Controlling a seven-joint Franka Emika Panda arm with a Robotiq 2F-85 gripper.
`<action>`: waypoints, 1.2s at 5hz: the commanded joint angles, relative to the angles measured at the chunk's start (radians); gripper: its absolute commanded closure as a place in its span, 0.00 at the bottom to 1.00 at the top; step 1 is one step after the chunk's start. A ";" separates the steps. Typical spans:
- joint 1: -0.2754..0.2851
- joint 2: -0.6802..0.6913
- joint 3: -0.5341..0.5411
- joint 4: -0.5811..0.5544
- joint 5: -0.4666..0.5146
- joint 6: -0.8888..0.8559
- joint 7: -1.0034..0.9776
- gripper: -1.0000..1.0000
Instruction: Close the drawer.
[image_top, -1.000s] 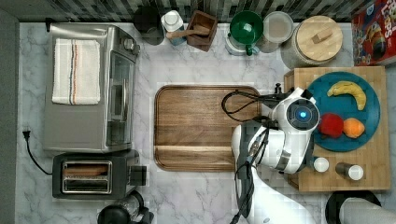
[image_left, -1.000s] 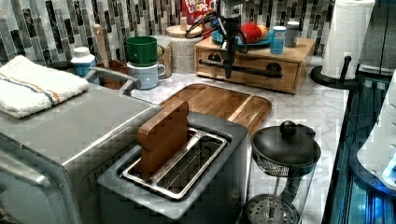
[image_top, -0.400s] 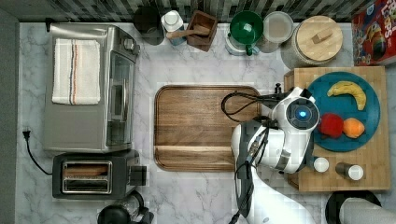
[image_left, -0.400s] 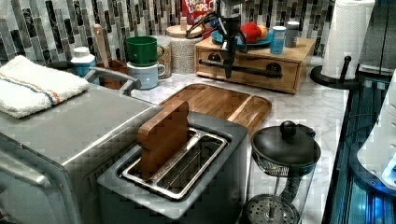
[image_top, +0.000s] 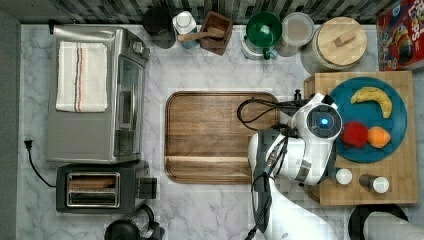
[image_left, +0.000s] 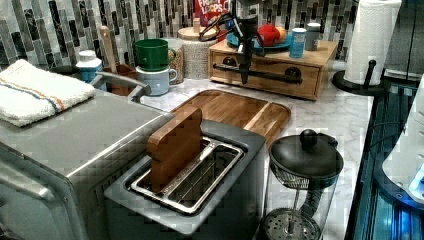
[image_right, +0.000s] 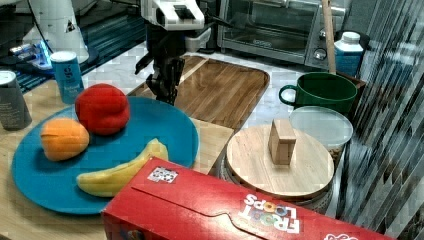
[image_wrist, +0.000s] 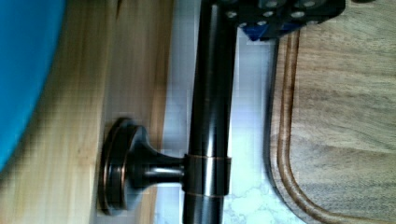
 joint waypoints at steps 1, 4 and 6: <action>-0.087 -0.024 -0.094 0.132 -0.042 0.000 -0.037 1.00; -0.091 -0.024 -0.090 0.132 -0.044 0.000 -0.035 1.00; -0.112 -0.025 -0.069 0.132 -0.052 0.000 -0.030 1.00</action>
